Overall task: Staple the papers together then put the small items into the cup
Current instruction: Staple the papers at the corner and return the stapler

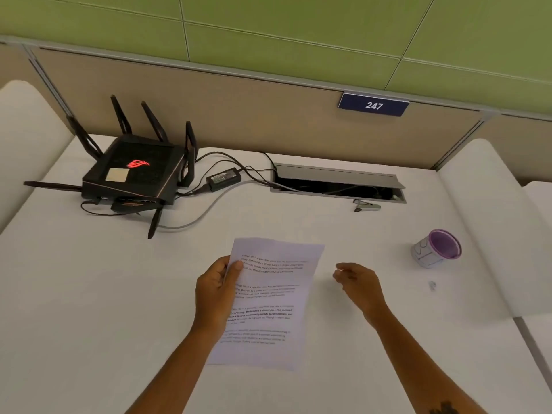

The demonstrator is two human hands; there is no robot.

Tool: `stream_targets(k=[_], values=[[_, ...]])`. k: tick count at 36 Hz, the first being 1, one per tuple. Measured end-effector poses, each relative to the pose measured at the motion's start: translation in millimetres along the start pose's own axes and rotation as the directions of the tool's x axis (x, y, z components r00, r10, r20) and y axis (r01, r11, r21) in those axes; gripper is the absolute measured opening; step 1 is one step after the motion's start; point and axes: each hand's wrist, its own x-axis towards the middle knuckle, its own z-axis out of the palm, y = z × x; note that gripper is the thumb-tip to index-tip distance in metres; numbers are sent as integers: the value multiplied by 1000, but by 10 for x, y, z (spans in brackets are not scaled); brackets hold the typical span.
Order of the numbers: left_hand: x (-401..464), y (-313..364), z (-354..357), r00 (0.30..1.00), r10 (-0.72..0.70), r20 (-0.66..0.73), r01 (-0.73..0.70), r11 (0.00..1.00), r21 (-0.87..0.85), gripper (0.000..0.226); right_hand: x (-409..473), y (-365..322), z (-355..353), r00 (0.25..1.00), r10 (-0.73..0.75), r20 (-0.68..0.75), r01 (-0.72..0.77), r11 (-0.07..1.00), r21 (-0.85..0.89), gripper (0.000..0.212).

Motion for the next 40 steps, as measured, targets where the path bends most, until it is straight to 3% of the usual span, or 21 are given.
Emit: stream_targets(k=[4, 9, 15, 20, 26, 36, 38, 40], values=[[24, -56, 196, 1000, 6, 9, -6, 999, 38, 16, 669, 121, -256, 986, -147, -77, 125, 964, -233, 34], [100, -139, 408, 999, 46, 18, -48, 988, 148, 17, 1511, 39, -504, 975, -221, -7, 188, 846, -498, 64], [149, -229, 608, 998, 66, 23, -69, 981, 182, 20, 2264, -130, -614, 944, -329, 14, 260, 719, -645, 77], [151, -273, 698, 998, 62, 8, -62, 982, 181, 19, 2698, -154, -632, 942, -322, 92, 276, 592, -757, 76], [139, -256, 715, 998, 63, 9, -64, 981, 185, 16, 2835, -161, -621, 917, -369, 152, 323, 462, -826, 49], [113, -136, 537, 998, 40, 50, -49, 977, 209, 15, 2181, 113, -333, 866, -478, 147, 412, 514, -752, 35], [114, -115, 487, 997, 52, 62, -65, 970, 236, 14, 1995, 169, -245, 856, -494, 152, 449, 563, -694, 31], [113, -92, 431, 995, 58, 76, -76, 962, 264, 14, 1798, 187, -166, 864, -486, 128, 465, 676, -571, 28]])
